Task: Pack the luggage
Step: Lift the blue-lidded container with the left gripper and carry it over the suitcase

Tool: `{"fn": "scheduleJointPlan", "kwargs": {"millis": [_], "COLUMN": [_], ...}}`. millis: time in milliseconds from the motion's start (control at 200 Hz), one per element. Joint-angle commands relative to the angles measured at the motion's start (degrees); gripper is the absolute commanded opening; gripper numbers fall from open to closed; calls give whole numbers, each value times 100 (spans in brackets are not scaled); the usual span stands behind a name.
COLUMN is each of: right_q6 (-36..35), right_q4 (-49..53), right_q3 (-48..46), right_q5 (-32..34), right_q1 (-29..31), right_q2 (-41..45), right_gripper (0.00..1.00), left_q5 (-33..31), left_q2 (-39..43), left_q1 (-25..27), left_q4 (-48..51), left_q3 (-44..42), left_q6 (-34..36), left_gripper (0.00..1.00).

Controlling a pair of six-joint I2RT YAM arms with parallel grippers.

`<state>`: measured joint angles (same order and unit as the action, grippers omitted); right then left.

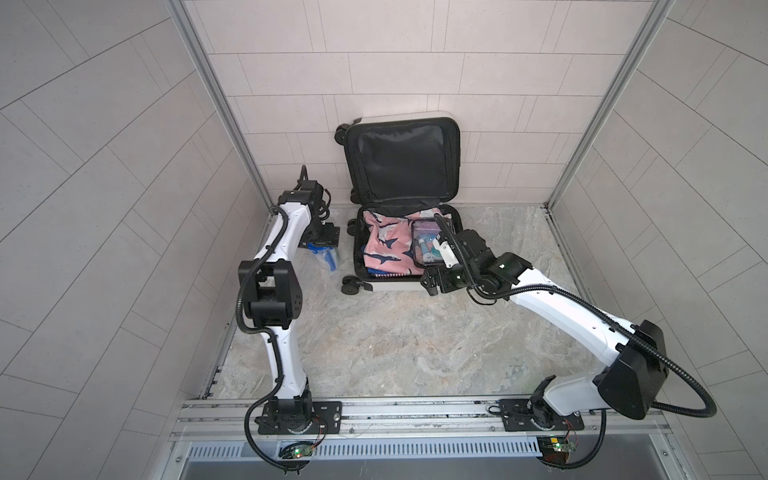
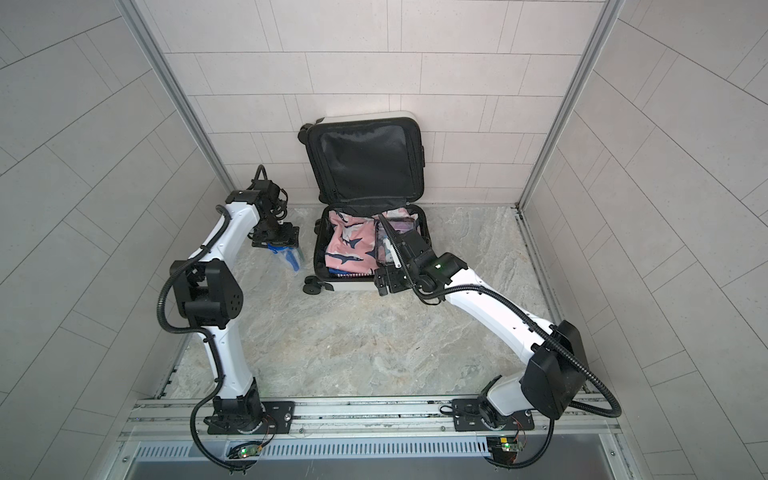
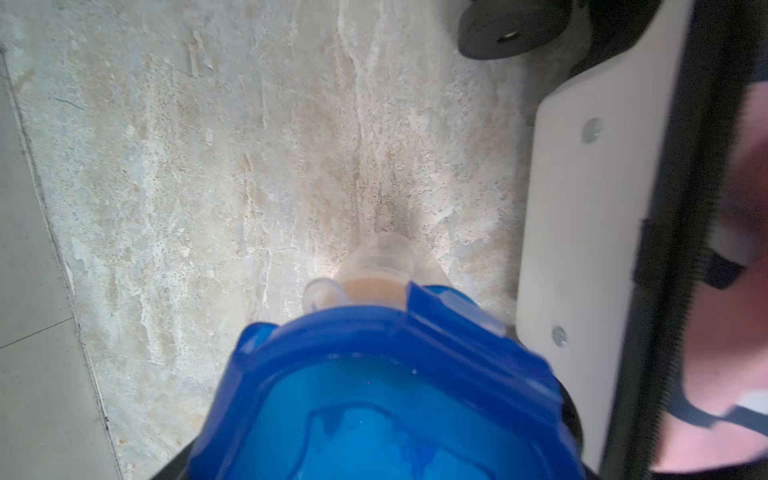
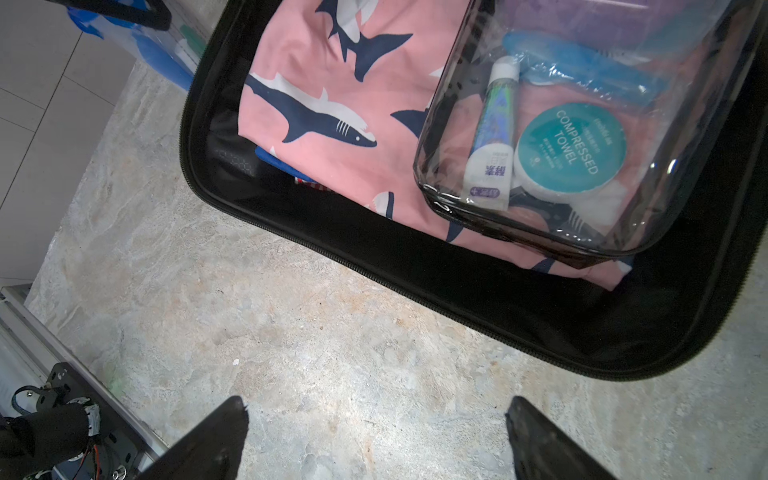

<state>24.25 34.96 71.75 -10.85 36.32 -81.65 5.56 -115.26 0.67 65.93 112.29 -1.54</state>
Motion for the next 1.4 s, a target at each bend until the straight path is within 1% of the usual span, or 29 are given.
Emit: {"fn": "scheduleJointPlan", "kwargs": {"millis": [0, 190, 290, 375, 485, 555, 706, 801, 946, 1136, 1396], "right_q6": [36, 52, 39, 27, 10, -6, -8, -12, -23, -8, 27], "right_q4": [86, 168, 200, 219, 252, 261, 292, 308, 313, 284, 222], "right_q3": [67, 85, 86, 79, 48, 16, -76, -133, -204, -271, -299], "right_q5": [158, 320, 356, 363, 306, 294, 246, 233, 236, 235, 198], "right_q1": [-25, -111, -203, -339, -535, -631, -800, -843, -891, -938, -938], "right_q2": [144, 195, 268, 332, 399, 441, 523, 578, 642, 666, 619], "right_gripper": [99, 98, 98, 98, 98, 98, 98, 98, 98, 98, 98], "left_q5": [274, 658, 1083, 1608, 2040, 2225, 2107, 2042, 2122, 1954, 1929], "left_q2": [795, 1412, 1754, 1923, 1920, 1853, 1618, 1397, 900, 376, -194], "left_q1": [16, 11, 19, 62, 279, 523, 1144, 1383, 1601, 1847, 1933], "left_q4": [113, 2, -326, -493, -492, -467, -423, -415, -44, 447, 508], "left_q3": [305, 225, -13, -94, -70, -66, -73, -42, 260, 667, 1089], "left_q6": [-126, -313, -549, -685, -738, -751, -742, -786, -685, -529, -580], "left_gripper": [59, 56, 56, 56, 56, 55, 53, 52, 51, 50, 49]}}
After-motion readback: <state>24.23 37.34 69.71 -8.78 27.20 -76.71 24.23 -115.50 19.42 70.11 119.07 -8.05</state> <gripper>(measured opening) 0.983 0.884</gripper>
